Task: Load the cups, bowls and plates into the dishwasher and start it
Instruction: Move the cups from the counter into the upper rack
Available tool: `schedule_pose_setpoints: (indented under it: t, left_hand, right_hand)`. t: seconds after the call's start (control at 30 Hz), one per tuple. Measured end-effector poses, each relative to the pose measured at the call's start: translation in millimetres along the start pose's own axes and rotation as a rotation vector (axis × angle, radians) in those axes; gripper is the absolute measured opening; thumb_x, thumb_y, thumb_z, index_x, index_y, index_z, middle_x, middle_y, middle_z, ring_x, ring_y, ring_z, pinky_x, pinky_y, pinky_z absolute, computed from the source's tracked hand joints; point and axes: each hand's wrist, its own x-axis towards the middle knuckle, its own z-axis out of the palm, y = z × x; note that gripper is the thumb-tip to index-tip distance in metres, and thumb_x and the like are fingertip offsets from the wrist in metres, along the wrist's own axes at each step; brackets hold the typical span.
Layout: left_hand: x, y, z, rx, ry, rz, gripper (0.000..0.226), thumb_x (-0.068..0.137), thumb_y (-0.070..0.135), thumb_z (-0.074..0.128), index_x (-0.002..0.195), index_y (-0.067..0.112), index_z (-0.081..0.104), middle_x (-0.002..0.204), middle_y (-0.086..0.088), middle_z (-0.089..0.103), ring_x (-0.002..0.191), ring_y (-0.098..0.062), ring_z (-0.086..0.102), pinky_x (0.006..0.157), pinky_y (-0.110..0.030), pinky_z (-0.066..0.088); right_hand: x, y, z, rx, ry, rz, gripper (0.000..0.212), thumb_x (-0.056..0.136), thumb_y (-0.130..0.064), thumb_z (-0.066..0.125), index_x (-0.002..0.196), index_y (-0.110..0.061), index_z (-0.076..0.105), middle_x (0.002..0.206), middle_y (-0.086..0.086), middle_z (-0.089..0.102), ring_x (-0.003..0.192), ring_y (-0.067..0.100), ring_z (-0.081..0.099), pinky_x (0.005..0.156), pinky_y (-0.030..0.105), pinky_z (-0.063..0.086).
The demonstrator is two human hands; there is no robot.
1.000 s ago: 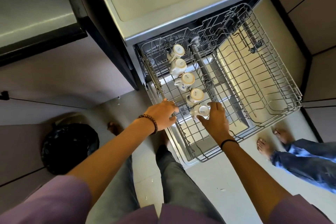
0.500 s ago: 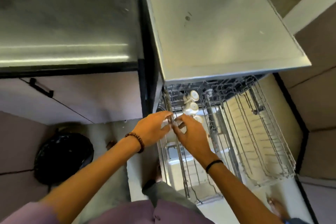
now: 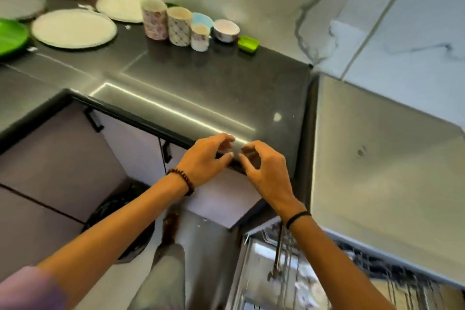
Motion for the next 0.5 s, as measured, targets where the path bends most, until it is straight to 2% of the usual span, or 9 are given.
schedule_pose_setpoints:
  t: [0.17,0.37,0.5]
  left_hand:
    - [66.4,-29.9,-53.1,-0.021,0.098,-0.047,0.035,0.088,0.019,0.065,0.122,0.018,0.059,0.110,0.003,0.067,0.105,-0.010,0.062,0.088,-0.031,0.052]
    - [159.4,-77.1,-112.3,-0.029,0.133,-0.100,0.036,0.089,0.021,0.062,0.125,0.017,0.057,0.115,0.003,0.065,0.107,-0.009,0.060,0.089,-0.030,0.051]
    - [216.8,-105.0,-139.8,-0.016,0.110,-0.120,0.038,0.089,0.019,0.062,0.126,0.014,0.056,0.118,-0.001,0.065,0.110,-0.012,0.059,0.092,-0.028,0.049]
  right_hand:
    - [103.5,-18.3,22.9,-0.031,-0.025,-0.061,0.016,0.087,-0.027,0.072,0.101,-0.021,0.065,0.096,-0.013,0.066,0.080,0.005,0.064,0.072,0.032,0.056]
    - [223.0,-24.9,53.8,-0.054,-0.049,-0.010,0.017,0.087,-0.028,0.072,0.101,-0.022,0.065,0.092,-0.013,0.065,0.080,0.003,0.063,0.075,0.032,0.057]
    - [286.6,-24.5,73.8,-0.057,-0.074,0.082,0.023,0.088,-0.028,0.072,0.107,-0.021,0.063,0.099,-0.009,0.065,0.084,0.004,0.064,0.079,0.030,0.058]
